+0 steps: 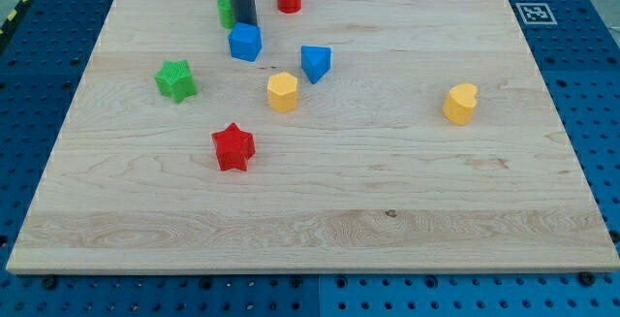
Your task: Move the green circle to the top left
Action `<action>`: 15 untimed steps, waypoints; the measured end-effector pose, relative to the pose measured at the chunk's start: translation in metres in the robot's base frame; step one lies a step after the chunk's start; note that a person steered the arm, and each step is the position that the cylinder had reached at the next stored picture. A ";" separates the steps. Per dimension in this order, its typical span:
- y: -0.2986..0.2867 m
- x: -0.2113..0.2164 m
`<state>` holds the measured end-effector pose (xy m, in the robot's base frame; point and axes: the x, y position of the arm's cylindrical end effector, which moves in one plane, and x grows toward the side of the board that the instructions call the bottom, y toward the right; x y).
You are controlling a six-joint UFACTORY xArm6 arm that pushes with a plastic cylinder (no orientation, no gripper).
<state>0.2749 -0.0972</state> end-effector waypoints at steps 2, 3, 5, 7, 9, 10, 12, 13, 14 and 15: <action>0.000 -0.006; 0.004 -0.011; 0.001 -0.018; -0.051 -0.037; -0.024 -0.052; -0.036 -0.073; -0.062 -0.070; -0.064 -0.070; -0.043 -0.066; -0.037 -0.054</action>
<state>0.2210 -0.1342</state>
